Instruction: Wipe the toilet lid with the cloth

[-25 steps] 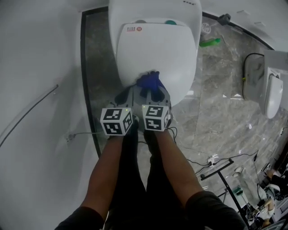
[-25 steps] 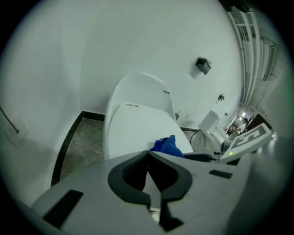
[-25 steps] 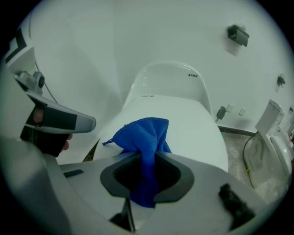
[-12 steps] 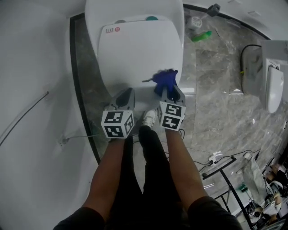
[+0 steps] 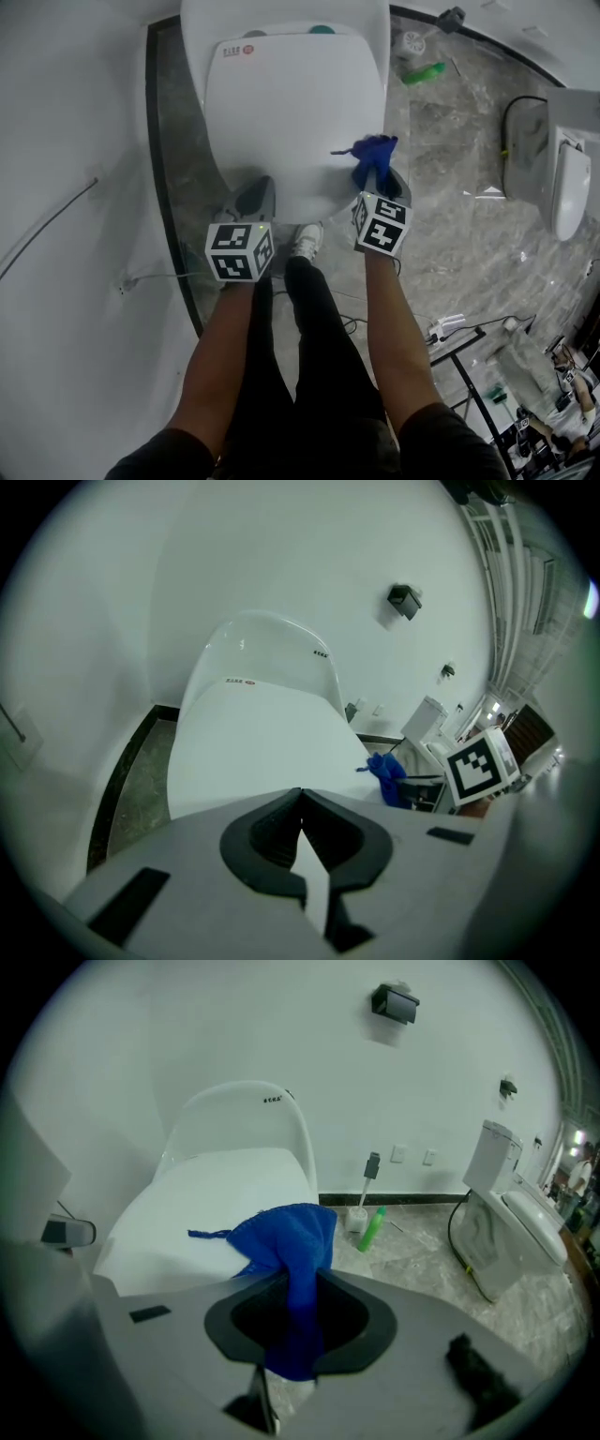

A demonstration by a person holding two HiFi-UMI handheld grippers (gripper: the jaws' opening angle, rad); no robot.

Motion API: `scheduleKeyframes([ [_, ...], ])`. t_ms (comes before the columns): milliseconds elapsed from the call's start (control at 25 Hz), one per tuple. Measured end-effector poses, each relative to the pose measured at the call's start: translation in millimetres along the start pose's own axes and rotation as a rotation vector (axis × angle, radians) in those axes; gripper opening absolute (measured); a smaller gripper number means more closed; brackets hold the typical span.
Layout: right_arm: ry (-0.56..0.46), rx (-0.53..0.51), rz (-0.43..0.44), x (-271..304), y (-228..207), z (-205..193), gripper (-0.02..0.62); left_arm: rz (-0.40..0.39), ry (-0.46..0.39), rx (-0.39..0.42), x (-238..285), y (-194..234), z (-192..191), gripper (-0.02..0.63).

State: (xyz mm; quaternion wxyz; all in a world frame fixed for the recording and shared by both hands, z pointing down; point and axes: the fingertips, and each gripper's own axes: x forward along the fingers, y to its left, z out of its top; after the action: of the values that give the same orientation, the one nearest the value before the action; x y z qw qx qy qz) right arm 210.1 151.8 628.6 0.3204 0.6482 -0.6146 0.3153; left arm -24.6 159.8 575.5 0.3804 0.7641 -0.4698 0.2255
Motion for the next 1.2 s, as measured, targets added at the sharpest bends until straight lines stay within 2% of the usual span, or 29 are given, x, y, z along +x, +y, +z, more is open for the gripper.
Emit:
scheduleKeyframes([
  [120,-0.055,-0.013,0.023,-18,22,6,0.077,0.016,-0.010,-0.013,-9,12,-2,0.011],
  [280,-0.099,-0.092,0.121,-50,78,5,0.077,0.041,-0.010,-0.041,-21,28,-13,0.011],
  [520,-0.080,-0.181,0.279,-70,170,-15,0.077,0.107,-0.012,-0.078,-54,61,-28,0.011],
  [800,-0.061,-0.243,0.365,-70,241,-30,0.077,0.147,0.005,-0.113,-78,82,-48,0.011],
  [1000,0.001,-0.273,0.385,-60,265,-53,0.077,0.168,0.004,-0.128,-84,92,-52,0.011],
  [1200,-0.006,-0.278,0.353,-60,252,-58,0.077,0.158,0.017,-0.118,-79,89,-53,0.011],
])
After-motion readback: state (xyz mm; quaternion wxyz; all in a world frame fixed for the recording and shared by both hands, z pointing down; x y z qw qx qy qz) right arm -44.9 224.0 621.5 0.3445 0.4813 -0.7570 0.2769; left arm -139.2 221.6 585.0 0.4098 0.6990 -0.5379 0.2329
